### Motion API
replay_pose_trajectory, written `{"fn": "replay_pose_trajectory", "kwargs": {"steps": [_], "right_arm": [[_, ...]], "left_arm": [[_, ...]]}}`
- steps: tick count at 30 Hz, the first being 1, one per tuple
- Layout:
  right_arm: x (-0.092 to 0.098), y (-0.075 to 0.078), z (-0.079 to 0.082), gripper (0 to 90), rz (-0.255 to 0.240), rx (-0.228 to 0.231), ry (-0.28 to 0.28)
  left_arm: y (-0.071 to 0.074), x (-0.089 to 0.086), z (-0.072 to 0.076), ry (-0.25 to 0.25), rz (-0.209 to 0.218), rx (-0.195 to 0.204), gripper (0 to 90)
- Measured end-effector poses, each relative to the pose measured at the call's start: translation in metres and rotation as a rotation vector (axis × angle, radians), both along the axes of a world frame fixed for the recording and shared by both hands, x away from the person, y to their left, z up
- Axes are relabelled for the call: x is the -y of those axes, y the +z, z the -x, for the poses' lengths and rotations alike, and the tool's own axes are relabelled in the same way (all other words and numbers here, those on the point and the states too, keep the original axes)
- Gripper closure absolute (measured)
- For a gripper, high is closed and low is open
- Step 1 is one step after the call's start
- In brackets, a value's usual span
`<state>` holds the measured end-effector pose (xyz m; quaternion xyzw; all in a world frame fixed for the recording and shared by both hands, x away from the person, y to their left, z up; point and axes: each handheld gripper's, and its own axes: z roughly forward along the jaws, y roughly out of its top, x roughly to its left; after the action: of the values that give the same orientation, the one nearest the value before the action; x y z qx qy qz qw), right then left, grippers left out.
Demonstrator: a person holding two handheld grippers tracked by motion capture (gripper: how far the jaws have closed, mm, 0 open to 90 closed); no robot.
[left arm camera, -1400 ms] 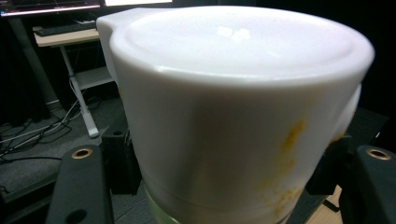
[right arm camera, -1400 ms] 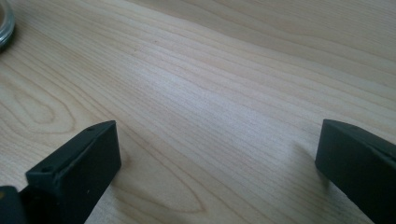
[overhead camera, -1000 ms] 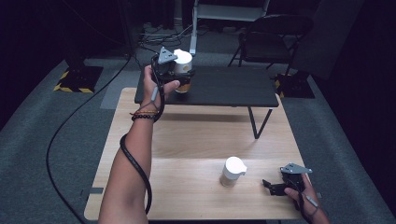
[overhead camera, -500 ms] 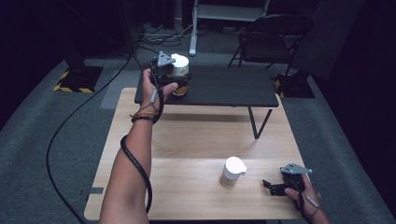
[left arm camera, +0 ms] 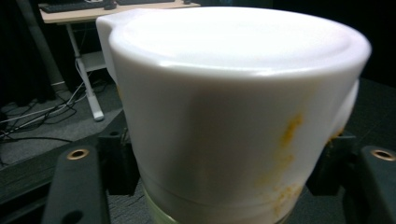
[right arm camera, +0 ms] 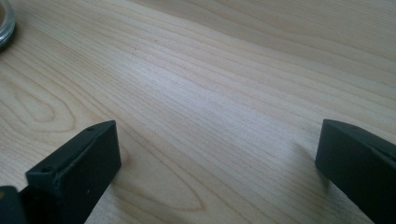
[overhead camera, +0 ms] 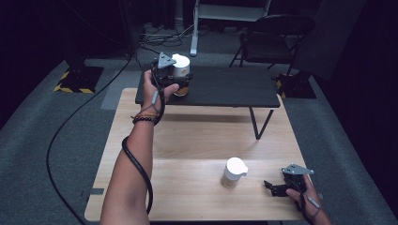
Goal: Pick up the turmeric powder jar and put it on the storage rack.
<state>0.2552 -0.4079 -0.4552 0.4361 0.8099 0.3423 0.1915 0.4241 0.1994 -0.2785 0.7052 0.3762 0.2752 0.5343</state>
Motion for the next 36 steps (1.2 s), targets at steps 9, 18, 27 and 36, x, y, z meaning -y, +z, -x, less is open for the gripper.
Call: {"fn": "replay_pose_trajectory", "kwargs": {"steps": [9, 18, 27, 36], "right_arm": [[0.0, 0.0, 0.0, 0.0, 0.0, -0.001, 0.0], [0.0, 0.0, 0.0, 0.0, 0.0, -0.001, -0.001], [0.0, 0.0, 0.0, 0.0, 0.0, -0.001, -0.001], [0.0, 0.0, 0.0, 0.0, 0.0, -0.001, 0.0]], "left_arm": [[-0.001, 0.0, 0.002, 0.013, 0.007, 0.001, 21.5], [-0.005, 0.013, 0.009, 0.067, -0.034, 0.019, 2.5], [-0.007, 0.01, 0.014, 0.075, -0.025, 0.023, 0.4], [-0.006, 0.009, 0.027, 0.086, -0.007, 0.077, 0.4]]}}
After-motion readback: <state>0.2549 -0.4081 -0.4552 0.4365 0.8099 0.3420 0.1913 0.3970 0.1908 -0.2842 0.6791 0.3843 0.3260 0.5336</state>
